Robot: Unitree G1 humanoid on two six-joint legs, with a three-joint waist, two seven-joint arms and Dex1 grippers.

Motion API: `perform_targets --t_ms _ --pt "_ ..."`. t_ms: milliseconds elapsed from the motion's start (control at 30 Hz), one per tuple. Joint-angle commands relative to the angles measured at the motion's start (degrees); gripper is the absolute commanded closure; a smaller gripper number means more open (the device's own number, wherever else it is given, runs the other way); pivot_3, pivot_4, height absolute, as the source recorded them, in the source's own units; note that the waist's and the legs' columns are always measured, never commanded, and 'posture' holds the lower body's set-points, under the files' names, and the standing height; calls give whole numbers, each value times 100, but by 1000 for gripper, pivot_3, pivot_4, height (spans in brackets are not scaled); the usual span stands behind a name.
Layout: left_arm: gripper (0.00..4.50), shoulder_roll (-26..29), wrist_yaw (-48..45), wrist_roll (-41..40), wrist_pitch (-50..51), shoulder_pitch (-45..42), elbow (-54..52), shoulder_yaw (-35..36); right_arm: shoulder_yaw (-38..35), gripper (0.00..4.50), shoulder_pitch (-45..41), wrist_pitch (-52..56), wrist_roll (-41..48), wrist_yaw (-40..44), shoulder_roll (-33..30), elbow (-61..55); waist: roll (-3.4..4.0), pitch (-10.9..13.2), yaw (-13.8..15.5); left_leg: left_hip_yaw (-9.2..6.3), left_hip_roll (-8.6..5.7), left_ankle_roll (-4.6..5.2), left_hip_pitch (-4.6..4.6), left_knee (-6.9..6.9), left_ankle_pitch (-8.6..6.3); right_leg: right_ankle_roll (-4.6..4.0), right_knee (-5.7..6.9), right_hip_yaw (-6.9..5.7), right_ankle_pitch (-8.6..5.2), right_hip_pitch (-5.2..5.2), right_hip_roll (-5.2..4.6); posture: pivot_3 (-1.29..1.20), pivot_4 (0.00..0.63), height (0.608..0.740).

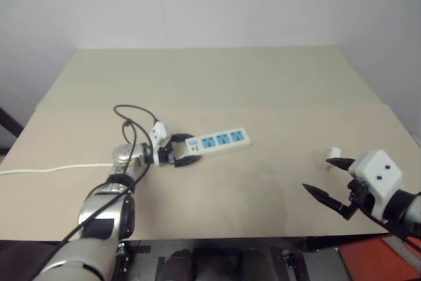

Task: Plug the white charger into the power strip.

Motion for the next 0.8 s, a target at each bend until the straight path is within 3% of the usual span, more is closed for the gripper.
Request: perform_targets --t_ms 33,167,600,800 --pt "220 2 80 155 21 -103 44 -59 -63 0 -72 45 43 -47 -46 -156 0 0 0 0 0 0 0 0 0 0 0 0 0 0 0 0 150 740" --pt "1218 -6 41 196 83 -103 50 -31 -55 0 -58 74 34 -80 -25 -197 1 -1 -1 0 -1 0 0 0 0 0 0 0 0 0 0 0 150 740" --pt "1249 45 -148 315 155 -115 -54 -212 56 0 -101 149 68 -216 29 -249 0 -2 -2 0 -1 0 -1 0 0 0 0 0 0 0 0 0 150 740" --pt "1249 -67 -1148 118 113 -34 -210 -241 63 0 -182 463 254 -195 -28 -261 0 -2 6 0 -2 0 -2 0 0 0 0 -1 0 0 0 0 150 740"
